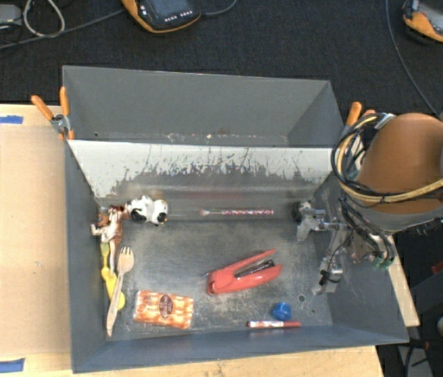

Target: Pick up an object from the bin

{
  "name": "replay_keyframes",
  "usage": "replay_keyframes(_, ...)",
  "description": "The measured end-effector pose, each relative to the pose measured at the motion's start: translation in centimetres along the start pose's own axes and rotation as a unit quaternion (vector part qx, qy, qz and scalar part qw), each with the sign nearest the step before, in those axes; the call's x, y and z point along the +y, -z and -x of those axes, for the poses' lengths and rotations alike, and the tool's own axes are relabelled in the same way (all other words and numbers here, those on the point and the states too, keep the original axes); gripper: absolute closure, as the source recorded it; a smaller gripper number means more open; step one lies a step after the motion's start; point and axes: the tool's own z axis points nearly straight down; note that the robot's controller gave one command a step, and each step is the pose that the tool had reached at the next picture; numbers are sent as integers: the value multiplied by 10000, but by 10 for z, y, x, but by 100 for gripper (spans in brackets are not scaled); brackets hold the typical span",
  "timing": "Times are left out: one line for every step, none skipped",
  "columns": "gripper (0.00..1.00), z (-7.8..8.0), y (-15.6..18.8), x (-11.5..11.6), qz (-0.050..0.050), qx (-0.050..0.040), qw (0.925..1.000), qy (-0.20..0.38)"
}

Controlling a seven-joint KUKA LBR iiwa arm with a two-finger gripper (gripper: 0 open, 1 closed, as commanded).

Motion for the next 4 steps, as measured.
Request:
replay_keyframes(0, 2, 4, 1, -4, -38, 10000, 21)
replay_keyframes(0, 22, -94, 65, -5, -56, 9992, 389)
replay_keyframes(0, 23, -86, 83, -13, -51, 9987, 510)
replay_keyframes(0, 22, -100, 80, -3, -31, 9988, 479)
